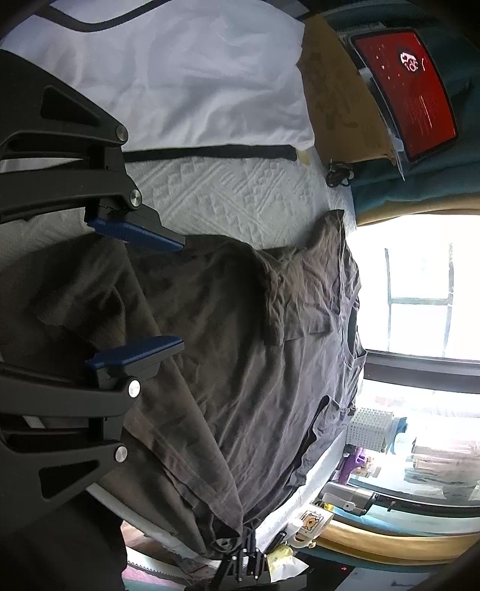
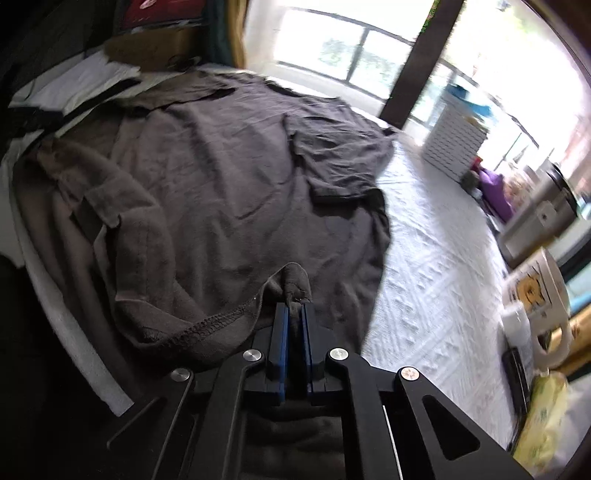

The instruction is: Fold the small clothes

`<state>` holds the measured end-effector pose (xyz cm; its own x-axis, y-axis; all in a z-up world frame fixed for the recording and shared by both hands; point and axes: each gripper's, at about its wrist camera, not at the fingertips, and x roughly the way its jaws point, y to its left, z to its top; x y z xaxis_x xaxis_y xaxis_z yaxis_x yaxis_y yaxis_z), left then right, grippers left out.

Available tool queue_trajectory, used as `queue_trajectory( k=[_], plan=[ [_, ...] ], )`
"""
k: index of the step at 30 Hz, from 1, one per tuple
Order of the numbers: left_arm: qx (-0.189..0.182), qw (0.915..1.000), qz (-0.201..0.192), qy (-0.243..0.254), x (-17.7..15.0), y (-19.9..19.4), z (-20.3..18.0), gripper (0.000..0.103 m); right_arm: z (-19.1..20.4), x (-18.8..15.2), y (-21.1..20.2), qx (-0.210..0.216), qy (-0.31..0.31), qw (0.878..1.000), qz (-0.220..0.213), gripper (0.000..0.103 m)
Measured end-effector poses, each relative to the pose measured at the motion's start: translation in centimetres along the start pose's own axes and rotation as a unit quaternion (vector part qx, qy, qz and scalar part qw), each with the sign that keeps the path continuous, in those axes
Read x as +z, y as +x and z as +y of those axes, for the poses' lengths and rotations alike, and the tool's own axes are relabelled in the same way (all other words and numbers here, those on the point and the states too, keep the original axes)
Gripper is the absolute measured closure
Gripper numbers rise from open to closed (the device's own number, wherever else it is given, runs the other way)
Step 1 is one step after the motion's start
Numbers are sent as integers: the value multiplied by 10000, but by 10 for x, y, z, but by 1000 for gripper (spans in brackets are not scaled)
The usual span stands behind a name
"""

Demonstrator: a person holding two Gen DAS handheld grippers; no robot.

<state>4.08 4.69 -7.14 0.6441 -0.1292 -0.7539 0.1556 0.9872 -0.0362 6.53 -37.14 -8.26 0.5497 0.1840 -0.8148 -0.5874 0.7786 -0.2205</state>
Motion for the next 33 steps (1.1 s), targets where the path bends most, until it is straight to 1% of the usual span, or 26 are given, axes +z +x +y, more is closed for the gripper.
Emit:
queue_trajectory(
  k=[4, 5, 6, 8, 10, 12, 16, 18, 23, 28, 31, 33],
  plan=[
    [-67, 9999, 77, 30, -7, -3, 2, 55, -27, -3, -10, -528, 631, 9965, -172, 97],
    [-106, 9999, 126, 42, -10, -3, 1, 52, -34, -4, -12, -591, 783, 9950, -203, 97],
    [-114, 9998, 131, 68, -12, -4, 0, 41, -42, -5, -14, -698, 975, 9925, -251, 97],
    [-159, 9995, 145, 215, -17, -6, -4, 33, -54, -7, -13, -799, 1261, 9884, -280, 97],
    [-187, 9989, 187, 378, -23, -9, -7, 33, -59, -10, -10, -779, 1430, 9863, -257, 97],
    [-122, 9982, 281, 520, -30, -12, -6, 33, -57, -11, -5, -763, 1436, 9865, -208, 97],
    [247, 9960, 550, 665, -46, -14, 2, 33, -55, -10, -1, -778, 1460, 9861, -168, 97],
    [367, 9949, 604, 716, -53, -18, 6, 33, -54, -10, -2, -792, 1487, 9856, -174, 97],
    [594, 9936, 559, 781, -59, -29, 17, 33, -48, -8, -5, -792, 1441, 9862, -176, 97],
    [680, 9912, 546, 999, -59, -31, 14, 33, -45, -6, -5, -782, 1439, 9863, -177, 97],
    [662, 9932, 420, 859, -56, -39, 19, 33, -46, -8, -5, -778, 1476, 9858, -173, 97],
    [747, 9931, 387, 821, -54, -39, 23, 33, -47, -9, -5, -770, 1500, 9855, -179, 97]
  ],
)
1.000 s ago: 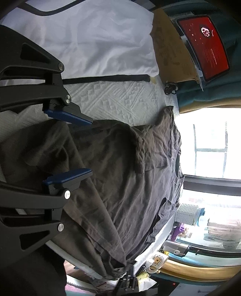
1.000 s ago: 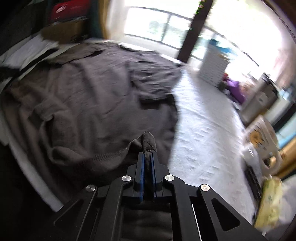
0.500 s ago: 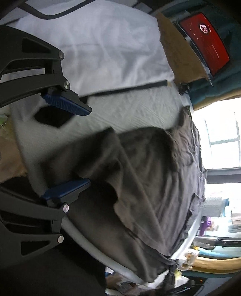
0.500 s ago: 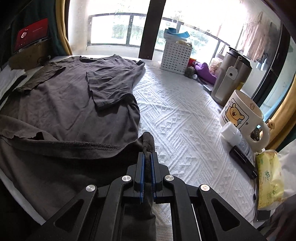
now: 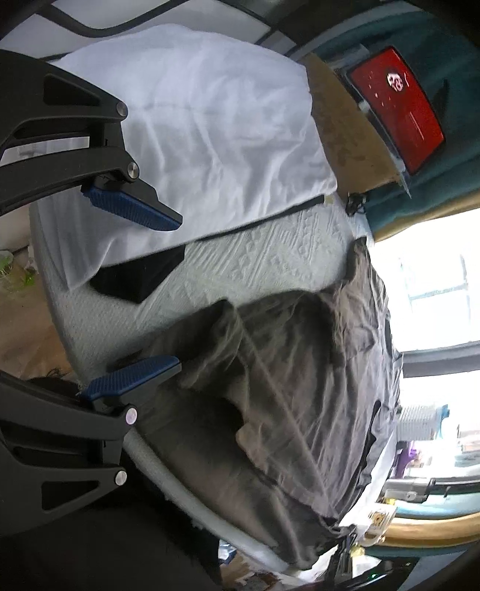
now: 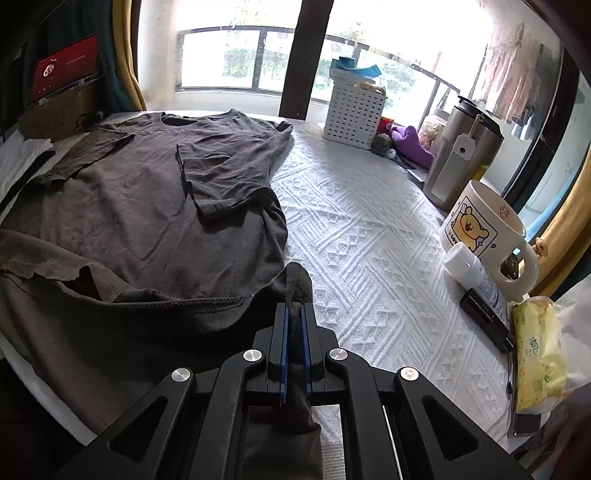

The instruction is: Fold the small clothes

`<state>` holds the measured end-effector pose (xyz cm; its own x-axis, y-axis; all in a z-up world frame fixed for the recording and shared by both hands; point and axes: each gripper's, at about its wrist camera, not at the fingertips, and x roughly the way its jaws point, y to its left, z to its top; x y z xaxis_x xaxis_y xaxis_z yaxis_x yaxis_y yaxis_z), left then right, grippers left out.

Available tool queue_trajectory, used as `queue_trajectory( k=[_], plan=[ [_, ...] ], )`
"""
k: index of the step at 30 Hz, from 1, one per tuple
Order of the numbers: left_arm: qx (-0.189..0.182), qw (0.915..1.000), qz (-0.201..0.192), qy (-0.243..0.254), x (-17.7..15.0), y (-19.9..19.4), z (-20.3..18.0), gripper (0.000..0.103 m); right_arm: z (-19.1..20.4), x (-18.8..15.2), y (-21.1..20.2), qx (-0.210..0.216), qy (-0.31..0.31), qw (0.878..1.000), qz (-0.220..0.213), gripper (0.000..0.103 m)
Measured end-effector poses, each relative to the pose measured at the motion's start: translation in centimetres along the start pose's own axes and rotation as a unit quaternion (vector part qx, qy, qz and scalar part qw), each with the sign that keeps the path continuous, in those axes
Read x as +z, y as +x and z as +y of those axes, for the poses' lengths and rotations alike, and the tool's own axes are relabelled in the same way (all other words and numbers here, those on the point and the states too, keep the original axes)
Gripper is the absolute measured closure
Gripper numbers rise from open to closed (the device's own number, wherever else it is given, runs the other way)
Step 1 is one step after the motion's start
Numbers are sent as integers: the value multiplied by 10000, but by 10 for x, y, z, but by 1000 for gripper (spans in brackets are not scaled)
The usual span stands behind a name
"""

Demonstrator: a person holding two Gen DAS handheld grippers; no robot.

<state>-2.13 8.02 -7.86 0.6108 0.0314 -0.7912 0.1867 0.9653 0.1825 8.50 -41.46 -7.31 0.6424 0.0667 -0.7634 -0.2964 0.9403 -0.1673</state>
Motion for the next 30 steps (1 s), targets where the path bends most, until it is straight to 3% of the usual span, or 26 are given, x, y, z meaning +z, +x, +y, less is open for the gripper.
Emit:
queue_trajectory(
  k=[2, 6, 13, 20, 23, 30],
  plan=[
    [194, 9998, 63, 67, 1, 5, 2, 33, 0, 0, 0, 4, -3, 10000, -4, 97],
    [207, 9996, -56, 180, 7, 8, 4, 33, -1, -1, 0, 0, 0, 10000, 2, 97],
    [397, 9904, 32, 1326, 12, 29, -31, 34, -4, -3, -4, 4, 22, 10000, -51, 97],
    [271, 9877, -46, 1539, 11, 26, -30, 34, -6, -6, -5, 26, 33, 10000, -66, 97],
    [-80, 9872, -342, 1558, 16, 28, -37, 34, -6, -5, -4, 56, 64, 9999, -88, 97],
    [-389, 9859, -590, 1514, 32, 38, -44, 34, -7, -6, -2, 133, 121, 9998, -102, 97]
  ],
)
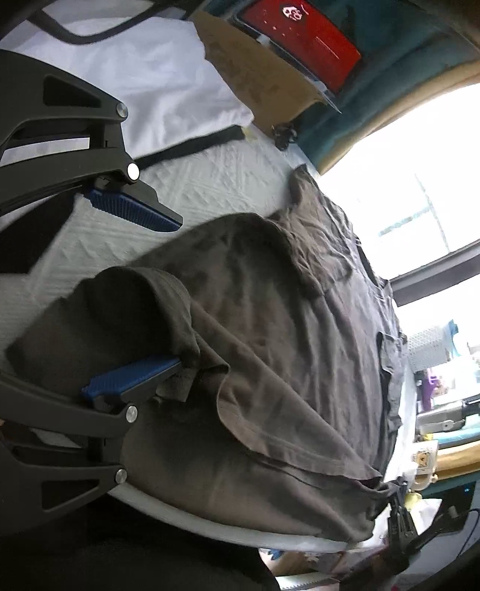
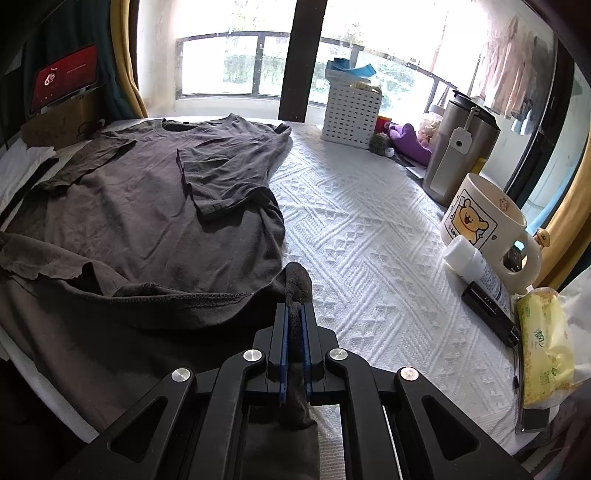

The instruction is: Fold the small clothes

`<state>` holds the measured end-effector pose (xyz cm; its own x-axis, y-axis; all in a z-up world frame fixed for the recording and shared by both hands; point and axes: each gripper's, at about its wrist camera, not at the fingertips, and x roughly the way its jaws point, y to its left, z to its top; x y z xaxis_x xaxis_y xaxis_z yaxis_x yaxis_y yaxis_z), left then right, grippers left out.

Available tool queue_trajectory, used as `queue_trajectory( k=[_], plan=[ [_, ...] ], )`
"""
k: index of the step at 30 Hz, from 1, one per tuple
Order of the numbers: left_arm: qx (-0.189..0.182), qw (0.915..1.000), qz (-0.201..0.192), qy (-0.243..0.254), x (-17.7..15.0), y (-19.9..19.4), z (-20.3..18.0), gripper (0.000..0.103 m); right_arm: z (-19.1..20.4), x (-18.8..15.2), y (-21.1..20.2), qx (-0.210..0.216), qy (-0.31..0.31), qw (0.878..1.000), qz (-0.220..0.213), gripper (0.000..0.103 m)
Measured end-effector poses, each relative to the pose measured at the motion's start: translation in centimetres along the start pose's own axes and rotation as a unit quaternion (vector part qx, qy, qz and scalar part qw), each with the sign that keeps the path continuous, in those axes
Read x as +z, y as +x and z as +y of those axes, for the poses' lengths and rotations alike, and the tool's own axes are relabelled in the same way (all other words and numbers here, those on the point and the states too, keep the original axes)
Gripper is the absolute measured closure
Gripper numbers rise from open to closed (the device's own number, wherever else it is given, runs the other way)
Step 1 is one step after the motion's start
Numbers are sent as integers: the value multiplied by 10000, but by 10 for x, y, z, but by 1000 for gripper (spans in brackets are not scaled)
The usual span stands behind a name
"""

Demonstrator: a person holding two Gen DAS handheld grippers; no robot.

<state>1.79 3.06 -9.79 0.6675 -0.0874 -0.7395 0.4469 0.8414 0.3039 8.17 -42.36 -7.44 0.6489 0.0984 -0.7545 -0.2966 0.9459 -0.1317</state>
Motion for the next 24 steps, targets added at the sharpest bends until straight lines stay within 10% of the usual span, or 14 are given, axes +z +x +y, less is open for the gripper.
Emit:
queue_trajectory(
  k=[5, 8, 17, 24],
  plan=[
    [-730, 9968, -125, -286, 0, 1, 2, 84, -1, -2, 2, 47, 21, 10000, 12, 97],
    [-786, 9952, -233, -540, 1, -1, 4, 95, -1, -2, 2, 49, 9, 10000, 14, 97],
    [-969, 9507, -327, -2929, -26, 6, 60, 95, -1, -4, 3, 81, 27, 10000, 19, 97],
    [-587, 9669, -104, -2481, -21, 6, 54, 67, 0, -4, 5, 105, 7, 9999, 76, 97]
  ],
)
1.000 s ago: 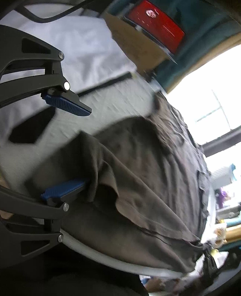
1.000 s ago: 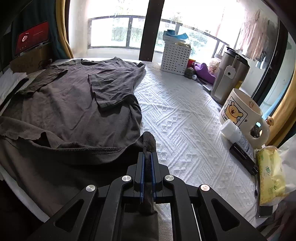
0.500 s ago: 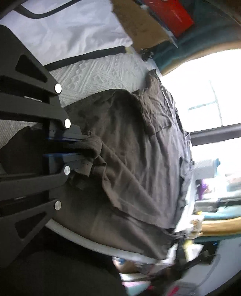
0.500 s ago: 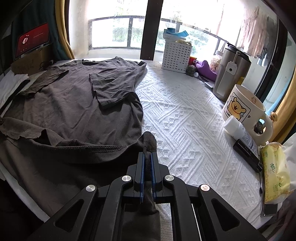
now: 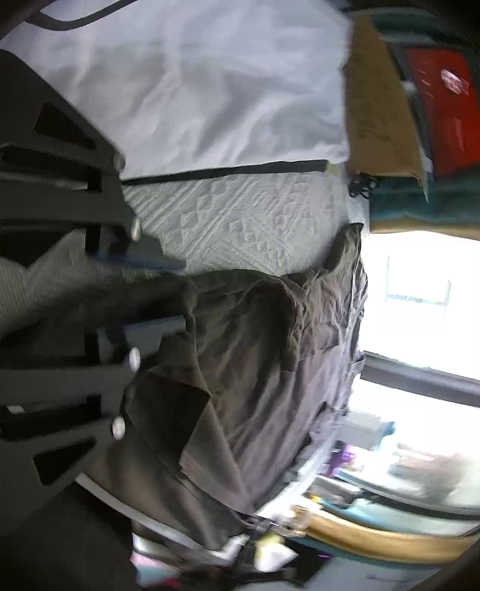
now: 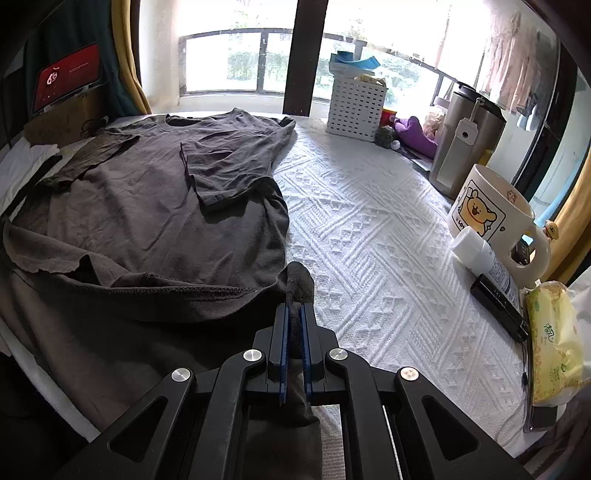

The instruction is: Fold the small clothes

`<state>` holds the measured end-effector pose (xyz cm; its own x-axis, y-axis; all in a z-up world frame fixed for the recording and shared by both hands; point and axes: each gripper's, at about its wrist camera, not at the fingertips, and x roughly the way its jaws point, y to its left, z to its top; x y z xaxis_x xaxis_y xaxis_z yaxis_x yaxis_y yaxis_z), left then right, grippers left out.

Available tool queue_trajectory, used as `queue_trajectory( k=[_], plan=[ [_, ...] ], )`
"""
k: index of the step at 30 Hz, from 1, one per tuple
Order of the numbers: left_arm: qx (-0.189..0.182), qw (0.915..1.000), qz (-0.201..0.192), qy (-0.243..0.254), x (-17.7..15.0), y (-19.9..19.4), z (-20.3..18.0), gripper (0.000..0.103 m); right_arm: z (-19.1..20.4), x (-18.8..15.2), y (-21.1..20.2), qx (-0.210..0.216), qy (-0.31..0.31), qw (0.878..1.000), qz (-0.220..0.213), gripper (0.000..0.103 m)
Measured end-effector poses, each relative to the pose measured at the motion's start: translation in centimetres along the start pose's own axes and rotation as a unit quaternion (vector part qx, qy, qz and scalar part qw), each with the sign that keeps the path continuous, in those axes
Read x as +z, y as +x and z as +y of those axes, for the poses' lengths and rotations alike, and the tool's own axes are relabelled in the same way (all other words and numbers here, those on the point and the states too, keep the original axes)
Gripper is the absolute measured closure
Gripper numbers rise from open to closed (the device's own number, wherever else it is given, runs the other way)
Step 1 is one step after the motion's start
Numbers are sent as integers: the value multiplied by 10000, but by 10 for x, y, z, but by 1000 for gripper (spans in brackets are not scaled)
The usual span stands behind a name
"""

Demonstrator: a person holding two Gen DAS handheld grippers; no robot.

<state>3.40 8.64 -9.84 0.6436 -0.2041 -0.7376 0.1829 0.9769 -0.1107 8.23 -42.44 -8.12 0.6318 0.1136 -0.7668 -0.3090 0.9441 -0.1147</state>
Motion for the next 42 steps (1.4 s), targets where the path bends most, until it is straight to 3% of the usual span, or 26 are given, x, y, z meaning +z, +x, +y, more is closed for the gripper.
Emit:
queue_trajectory(
  k=[6, 11, 17, 22, 24, 28, 30, 33, 38, 40, 41, 42],
  plan=[
    [165, 9956, 18, 920, 3, -24, -8, 43, 0, -1, 1, 8, -1, 10000, 27, 97],
    [307, 9783, 420, 2006, -4, -26, -21, 42, 0, -1, 2, 5, -4, 10000, 22, 97],
    [534, 9617, 699, 2597, -8, -3, -36, 42, 0, -1, 0, -10, -3, 10000, 3, 97],
    [644, 9351, 501, 3450, -10, 2, -59, 42, -1, -1, -4, 3, 5, 10000, -23, 97],
    [680, 9292, 430, 3607, -8, 6, -62, 42, -1, -1, -5, 65, 1, 10000, -56, 97],
    [341, 9385, 322, 3422, -1, 10, -56, 45, 0, -2, -6, 220, -28, 9997, -115, 97],
    [201, 9422, 299, 3332, 0, 11, -54, 71, 3, -3, -8, 356, -92, 9993, -122, 97],
    [83, 9474, 102, 3198, -3, 8, -56, 90, 4, -5, -8, 338, -146, 9992, -133, 97],
    [-69, 9639, -361, 2637, -2, -6, -52, 93, 2, -7, -4, 307, -167, 9993, -102, 95],
    [-94, 9694, -508, 2399, -2, -11, -49, 93, 3, -7, -4, 232, -202, 9995, -91, 85],
    [-93, 9721, -589, 2267, -2, -13, -47, 94, 3, -7, -3, 202, -198, 9996, -77, 66],
    [-129, 9750, -638, 2125, -2, -15, -44, 94, 2, -7, -3, 193, -183, 9996, -63, 34]
  ],
)
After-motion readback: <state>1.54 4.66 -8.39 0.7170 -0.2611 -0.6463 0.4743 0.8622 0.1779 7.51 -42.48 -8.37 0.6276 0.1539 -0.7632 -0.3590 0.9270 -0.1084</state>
